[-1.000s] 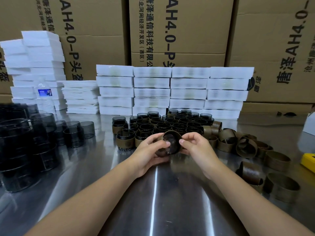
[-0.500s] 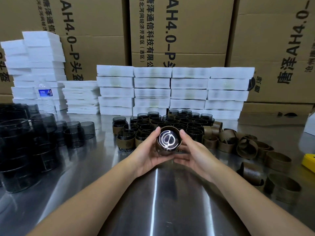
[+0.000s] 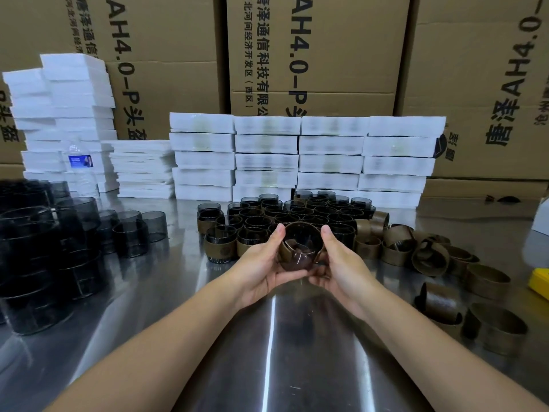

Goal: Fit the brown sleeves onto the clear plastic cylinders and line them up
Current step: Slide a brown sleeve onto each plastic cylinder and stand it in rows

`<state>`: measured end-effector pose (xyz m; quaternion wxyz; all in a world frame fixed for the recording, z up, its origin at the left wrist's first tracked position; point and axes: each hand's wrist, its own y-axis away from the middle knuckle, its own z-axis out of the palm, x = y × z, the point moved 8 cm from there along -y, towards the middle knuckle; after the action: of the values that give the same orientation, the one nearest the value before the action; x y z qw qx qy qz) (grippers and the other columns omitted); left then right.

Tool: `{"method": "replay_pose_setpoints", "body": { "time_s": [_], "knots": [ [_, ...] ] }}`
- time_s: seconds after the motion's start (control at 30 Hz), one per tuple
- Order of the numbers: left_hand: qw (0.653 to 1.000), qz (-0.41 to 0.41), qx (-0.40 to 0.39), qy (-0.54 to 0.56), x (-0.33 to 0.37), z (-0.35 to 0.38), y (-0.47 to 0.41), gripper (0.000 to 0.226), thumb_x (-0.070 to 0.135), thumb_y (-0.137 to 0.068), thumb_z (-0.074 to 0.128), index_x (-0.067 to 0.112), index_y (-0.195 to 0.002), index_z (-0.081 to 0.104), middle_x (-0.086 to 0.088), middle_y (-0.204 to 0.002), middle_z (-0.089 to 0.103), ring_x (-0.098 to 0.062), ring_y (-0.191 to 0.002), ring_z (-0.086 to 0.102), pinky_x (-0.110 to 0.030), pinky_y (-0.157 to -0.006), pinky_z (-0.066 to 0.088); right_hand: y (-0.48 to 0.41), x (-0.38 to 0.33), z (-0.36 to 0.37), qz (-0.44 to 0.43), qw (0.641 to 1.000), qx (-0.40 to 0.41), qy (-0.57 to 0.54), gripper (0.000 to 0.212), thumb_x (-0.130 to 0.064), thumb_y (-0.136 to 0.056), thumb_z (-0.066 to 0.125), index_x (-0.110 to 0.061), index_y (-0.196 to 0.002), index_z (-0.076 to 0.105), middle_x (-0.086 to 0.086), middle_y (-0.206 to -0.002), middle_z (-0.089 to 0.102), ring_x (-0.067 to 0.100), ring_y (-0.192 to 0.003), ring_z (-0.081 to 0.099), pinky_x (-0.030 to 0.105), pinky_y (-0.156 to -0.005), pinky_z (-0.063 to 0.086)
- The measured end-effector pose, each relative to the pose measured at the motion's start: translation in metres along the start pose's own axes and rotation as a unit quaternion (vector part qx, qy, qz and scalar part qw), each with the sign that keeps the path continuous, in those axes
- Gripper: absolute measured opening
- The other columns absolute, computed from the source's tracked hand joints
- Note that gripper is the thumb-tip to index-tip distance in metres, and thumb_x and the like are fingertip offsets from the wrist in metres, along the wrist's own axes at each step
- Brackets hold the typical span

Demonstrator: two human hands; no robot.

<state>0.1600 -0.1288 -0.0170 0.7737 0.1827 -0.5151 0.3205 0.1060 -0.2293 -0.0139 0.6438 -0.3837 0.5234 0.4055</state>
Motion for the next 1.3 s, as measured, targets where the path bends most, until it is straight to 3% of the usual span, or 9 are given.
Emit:
{"method": "replay_pose_setpoints", "body": {
  "time_s": [0.17,0.47,0.8,0.9,1.0,1.07,1.13,1.2,1.3],
  "knots": [
    [1.000,-0.003,0.006,0.009,0.001,0.000,-0.001,0.062,0.050,-0.074,0.056,0.001,-0.111,0.063,-0.017,-0.109,0.071,-0.023,-0.097,0.071,-0.027,-0.067,0.059,0.001,0.002,0.002,0.012,0.999,0.034,-0.033,0.041,-0.048,-0.098,0.038,-0.016,-0.102,0.063,0.006,-0.082,0.070,0.014,-0.063,0.057,0.025,-0.055,0.044],
    [1.000,-0.002,0.004,0.027,0.004,0.005,0.003,0.056,0.043,-0.074,0.057,0.001,-0.110,0.063,-0.018,-0.106,0.071,-0.025,-0.096,0.069,-0.031,-0.071,0.061,0.003,-0.003,0.003,0.025,0.996,0.026,-0.076,0.038,-0.039,-0.099,0.041,-0.013,-0.086,0.066,0.003,-0.068,0.066,0.013,-0.059,0.051,0.024,-0.055,0.040],
    [0.999,0.004,0.005,0.031,0.003,0.004,0.002,0.056,0.042,-0.074,0.057,-0.001,-0.110,0.063,-0.018,-0.102,0.072,-0.023,-0.090,0.072,-0.030,-0.067,0.061,0.006,-0.005,0.002,0.025,0.997,0.024,-0.066,0.038,-0.037,-0.099,0.042,-0.010,-0.087,0.066,0.007,-0.068,0.063,0.015,-0.056,0.049,0.025,-0.053,0.041],
    [0.999,0.026,0.025,0.001,0.004,0.001,0.001,0.051,0.043,-0.074,0.061,0.003,-0.104,0.067,-0.015,-0.097,0.074,-0.021,-0.087,0.073,-0.028,-0.065,0.060,0.006,-0.003,0.000,0.041,0.997,0.029,-0.059,0.035,-0.036,-0.099,0.044,-0.011,-0.093,0.067,0.009,-0.078,0.066,0.017,-0.062,0.054,0.027,-0.055,0.044],
    [0.989,0.093,0.061,-0.099,0.013,-0.005,0.003,0.044,0.035,-0.078,0.071,0.008,-0.112,0.068,-0.009,-0.098,0.075,-0.016,-0.089,0.072,-0.027,-0.067,0.058,0.005,0.002,-0.006,0.065,0.996,0.039,-0.035,0.030,-0.030,-0.100,0.043,-0.013,-0.091,0.066,0.004,-0.077,0.068,0.018,-0.067,0.059,0.027,-0.059,0.047],
    [0.962,0.141,0.113,-0.205,0.020,-0.012,0.005,0.046,0.024,-0.078,0.079,0.013,-0.120,0.064,0.001,-0.090,0.076,-0.006,-0.082,0.071,-0.022,-0.068,0.056,0.004,0.005,-0.012,0.074,0.996,0.052,-0.012,0.030,-0.028,-0.101,0.041,-0.013,-0.090,0.065,0.001,-0.072,0.066,0.016,-0.065,0.057,0.025,-0.059,0.046],
    [0.892,0.198,0.156,-0.374,0.030,-0.015,0.009,0.057,0.025,-0.070,0.085,0.026,-0.121,0.061,0.014,-0.088,0.072,0.007,-0.079,0.065,-0.006,-0.073,0.047,0.002,0.006,-0.018,0.076,0.995,0.064,-0.005,0.028,-0.028,-0.101,0.041,-0.013,-0.093,0.063,0.003,-0.080,0.062,0.015,-0.064,0.053,0.025,-0.056,0.045],
    [0.809,0.238,0.135,-0.520,0.032,-0.006,0.011,0.065,0.028,-0.067,0.087,0.031,-0.125,0.059,0.026,-0.097,0.061,0.010,-0.084,0.059,0.005,-0.075,0.036,-0.001,0.006,-0.023,0.075,0.994,0.076,0.000,0.027,-0.029,-0.100,0.042,-0.013,-0.093,0.063,0.004,-0.087,0.061,0.014,-0.064,0.053,0.024,-0.054,0.044],
    [0.749,0.261,0.088,-0.603,0.026,0.003,0.010,0.063,0.026,-0.070,0.084,0.026,-0.128,0.060,0.025,-0.100,0.056,0.007,-0.090,0.051,0.006,-0.077,0.031,-0.003,0.006,-0.027,0.074,0.994,0.086,0.006,0.027,-0.030,-0.099,0.044,-0.014,-0.092,0.064,0.003,-0.089,0.062,0.013,-0.064,0.054,0.024,-0.052,0.044]
  ]
}}
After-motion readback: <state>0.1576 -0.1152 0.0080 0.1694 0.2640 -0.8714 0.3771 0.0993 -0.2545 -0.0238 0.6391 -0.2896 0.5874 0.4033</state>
